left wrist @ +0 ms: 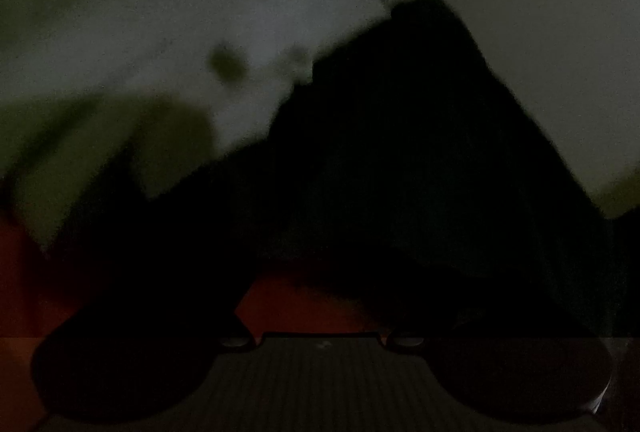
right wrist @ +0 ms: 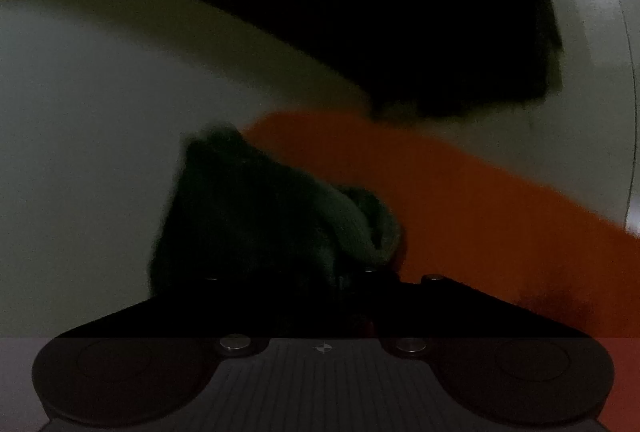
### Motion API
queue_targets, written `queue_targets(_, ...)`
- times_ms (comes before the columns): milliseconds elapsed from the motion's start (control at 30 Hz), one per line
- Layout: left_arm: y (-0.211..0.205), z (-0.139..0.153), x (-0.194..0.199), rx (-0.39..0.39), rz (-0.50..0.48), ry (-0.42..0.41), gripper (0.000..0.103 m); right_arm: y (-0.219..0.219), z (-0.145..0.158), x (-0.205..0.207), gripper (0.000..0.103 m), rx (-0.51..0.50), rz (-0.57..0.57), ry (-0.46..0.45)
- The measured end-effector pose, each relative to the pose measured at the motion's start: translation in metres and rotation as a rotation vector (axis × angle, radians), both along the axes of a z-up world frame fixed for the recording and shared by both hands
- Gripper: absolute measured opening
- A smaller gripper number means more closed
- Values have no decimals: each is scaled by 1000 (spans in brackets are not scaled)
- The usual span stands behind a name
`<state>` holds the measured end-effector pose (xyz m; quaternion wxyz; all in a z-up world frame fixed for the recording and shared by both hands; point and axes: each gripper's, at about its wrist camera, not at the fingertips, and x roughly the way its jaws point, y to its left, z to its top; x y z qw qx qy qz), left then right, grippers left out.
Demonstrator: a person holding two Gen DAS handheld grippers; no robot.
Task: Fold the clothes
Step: 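Carry the folded jacket with both grippers away from the bed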
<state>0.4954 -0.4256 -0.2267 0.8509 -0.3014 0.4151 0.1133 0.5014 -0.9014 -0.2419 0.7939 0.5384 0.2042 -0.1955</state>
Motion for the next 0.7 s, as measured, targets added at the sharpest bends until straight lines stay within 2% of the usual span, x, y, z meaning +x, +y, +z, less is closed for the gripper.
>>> queue_targets(67, -3, 9, -3, -26, 6, -38, 21, -4, 26, -13, 8, -57, -7, 2)
queue_targets(100, -10, 17, -6, -6, -8, -55, 18, -8, 35, -21, 8, -60, -15, 9)
queue_targets(167, -23, 40, -21, 31, -22, -108, 16, -13, 42, -22, 8, -74, -11, 32)
queue_targets(267, -32, 70, -60, -4, -30, -154, 16, -23, 39, -30, 8, -175, -5, 66)
queue_targets(333, -31, 77, -93, -20, -49, -153, 15, -32, 30, -32, 8, -119, -35, 66)
queue_targets(400, -15, 67, -116, -51, -54, -110, 18, -34, 32, -32, 8, -105, -35, 49)
queue_targets(467, 13, 35, -126, -103, -40, -31, 25, -32, 33, -24, 10, -134, 42, 64)
queue_targets(500, 25, 20, -126, -127, -10, 22, 38, -31, 33, -19, 16, -152, 90, 76)
queue_targets(567, 46, 1, -133, -207, 74, 109, 53, -33, 26, -11, 27, -127, 138, 121)
queue_targets(600, 51, 3, -137, -231, 75, 106, 53, -34, 26, -9, 43, -141, 143, 146)
queue_targets(633, 49, 14, -141, -189, 37, 97, 53, -35, 29, -9, 45, -175, 143, 175)
queue_targets(700, 37, 42, -146, -40, -71, 77, 51, -37, 38, -10, 47, -251, 132, 222)
